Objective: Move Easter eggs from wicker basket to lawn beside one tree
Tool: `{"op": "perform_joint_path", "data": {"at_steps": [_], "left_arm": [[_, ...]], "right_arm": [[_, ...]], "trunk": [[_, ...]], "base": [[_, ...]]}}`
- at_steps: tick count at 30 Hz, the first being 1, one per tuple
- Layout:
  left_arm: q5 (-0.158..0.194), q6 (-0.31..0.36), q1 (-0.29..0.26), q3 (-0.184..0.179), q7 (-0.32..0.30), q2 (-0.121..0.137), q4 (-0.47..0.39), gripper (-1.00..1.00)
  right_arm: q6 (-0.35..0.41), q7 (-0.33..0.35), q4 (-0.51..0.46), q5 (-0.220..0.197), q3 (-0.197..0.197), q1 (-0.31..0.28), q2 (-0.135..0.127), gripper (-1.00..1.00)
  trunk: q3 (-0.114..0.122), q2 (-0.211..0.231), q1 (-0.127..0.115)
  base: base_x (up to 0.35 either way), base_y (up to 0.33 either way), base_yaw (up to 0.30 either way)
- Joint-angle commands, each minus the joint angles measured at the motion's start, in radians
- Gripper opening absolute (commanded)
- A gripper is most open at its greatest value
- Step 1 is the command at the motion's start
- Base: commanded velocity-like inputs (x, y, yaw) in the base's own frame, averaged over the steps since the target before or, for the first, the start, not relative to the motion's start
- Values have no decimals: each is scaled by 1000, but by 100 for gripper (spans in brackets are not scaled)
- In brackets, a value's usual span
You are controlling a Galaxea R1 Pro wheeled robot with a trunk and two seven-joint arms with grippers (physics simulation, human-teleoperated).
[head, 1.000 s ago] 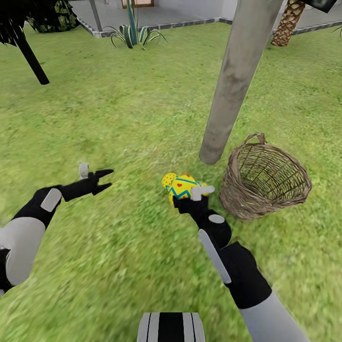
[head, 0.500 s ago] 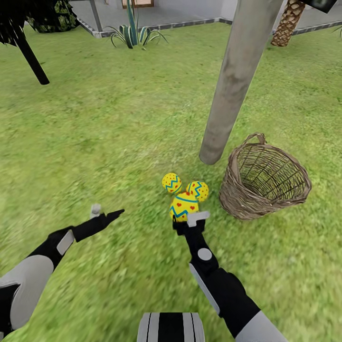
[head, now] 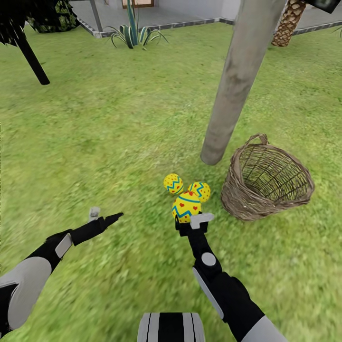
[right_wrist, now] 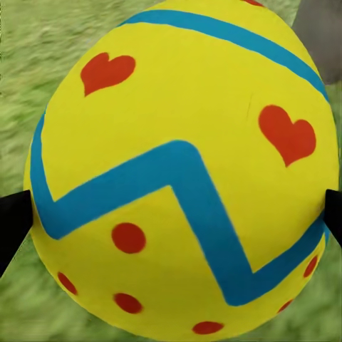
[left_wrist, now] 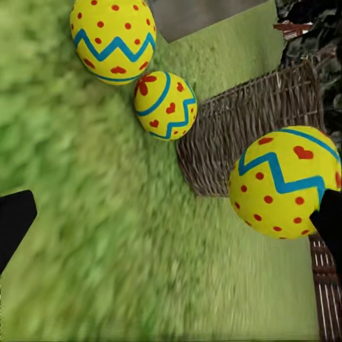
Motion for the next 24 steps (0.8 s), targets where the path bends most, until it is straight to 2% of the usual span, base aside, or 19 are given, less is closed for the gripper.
{"op": "perform_joint_path", "data": {"at_steps": [1,9,15,19,24], "left_arm": [[6,10,0,-2,-10,0,0,100],[8,13,0,-2,-22,2,0,100],[8,15,0,-2,-26,10,0,100],[9,15,0,-2,-61,19,0,100],[9,15,0,-2,-100,20,0,100]], "right_arm": [[4,-5,11,-10,3,-1,0,-100],[0,4,110,-15,-1,-1,5,-100],[-10,5,163,-14,-17,-2,2,-100],[-75,5,241,-13,-29,-6,2,-100],[-85,6,267,-12,-29,-7,2,-100]], "trunk": [[-1,0,0],[-1,0,0],[-1,0,0],[-1,0,0],[-1,0,0]], "base": [[141,235,0],[161,209,0],[61,12,0],[302,0,0],[99,0,0]]}}
